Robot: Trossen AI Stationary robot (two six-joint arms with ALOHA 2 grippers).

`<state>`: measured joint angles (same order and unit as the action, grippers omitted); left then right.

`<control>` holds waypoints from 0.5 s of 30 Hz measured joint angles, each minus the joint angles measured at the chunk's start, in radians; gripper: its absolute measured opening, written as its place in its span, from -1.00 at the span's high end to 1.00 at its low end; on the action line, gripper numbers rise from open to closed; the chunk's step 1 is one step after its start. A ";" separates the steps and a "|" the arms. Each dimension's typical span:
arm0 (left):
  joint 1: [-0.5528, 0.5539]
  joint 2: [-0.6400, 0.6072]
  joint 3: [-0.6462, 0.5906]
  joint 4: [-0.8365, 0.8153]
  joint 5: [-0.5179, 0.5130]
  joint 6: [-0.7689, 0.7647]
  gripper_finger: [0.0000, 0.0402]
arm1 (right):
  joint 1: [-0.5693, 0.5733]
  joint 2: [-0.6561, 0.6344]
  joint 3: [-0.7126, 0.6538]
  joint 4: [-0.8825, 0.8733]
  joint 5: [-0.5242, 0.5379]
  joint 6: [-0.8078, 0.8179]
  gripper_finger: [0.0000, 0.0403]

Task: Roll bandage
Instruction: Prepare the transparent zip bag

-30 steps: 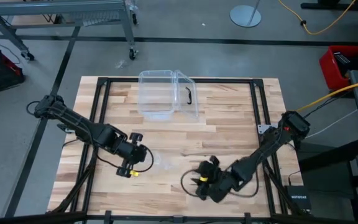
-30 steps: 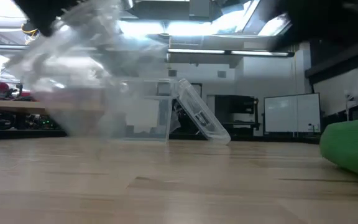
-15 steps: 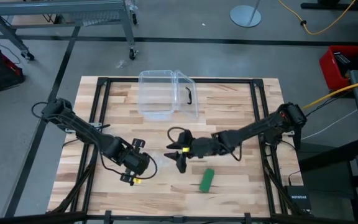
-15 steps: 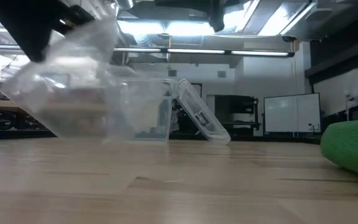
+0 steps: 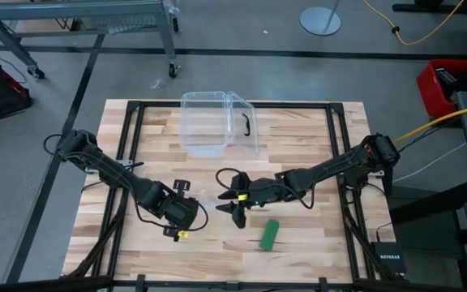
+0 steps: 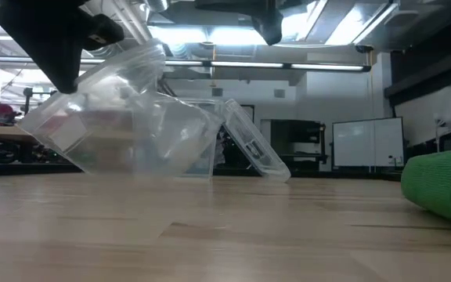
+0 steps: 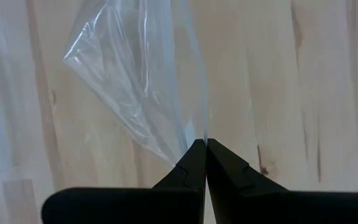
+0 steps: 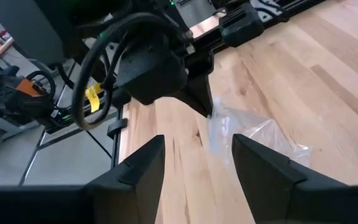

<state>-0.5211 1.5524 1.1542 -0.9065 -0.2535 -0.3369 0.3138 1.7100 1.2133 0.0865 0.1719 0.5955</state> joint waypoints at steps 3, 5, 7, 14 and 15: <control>-0.008 0.000 0.000 0.027 0.004 0.005 1.00 | 0.000 0.000 0.000 -0.030 -0.001 0.000 0.05; -0.012 0.000 0.000 0.035 0.007 0.018 1.00 | 0.000 0.000 0.000 -0.039 -0.009 0.000 0.05; -0.017 0.000 0.000 0.032 0.007 0.020 1.00 | 0.000 0.000 0.000 -0.037 -0.029 0.000 0.05; -0.016 0.000 0.000 0.056 0.007 0.010 1.00 | 0.000 0.006 0.000 -0.119 -0.034 0.006 0.05; -0.016 -0.001 0.000 0.076 0.008 0.011 1.00 | 0.000 0.010 0.000 -0.152 -0.034 0.006 0.05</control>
<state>-0.5373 1.5519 1.1542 -0.8309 -0.2460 -0.3255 0.3142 1.7203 1.2129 -0.0653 0.1379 0.6018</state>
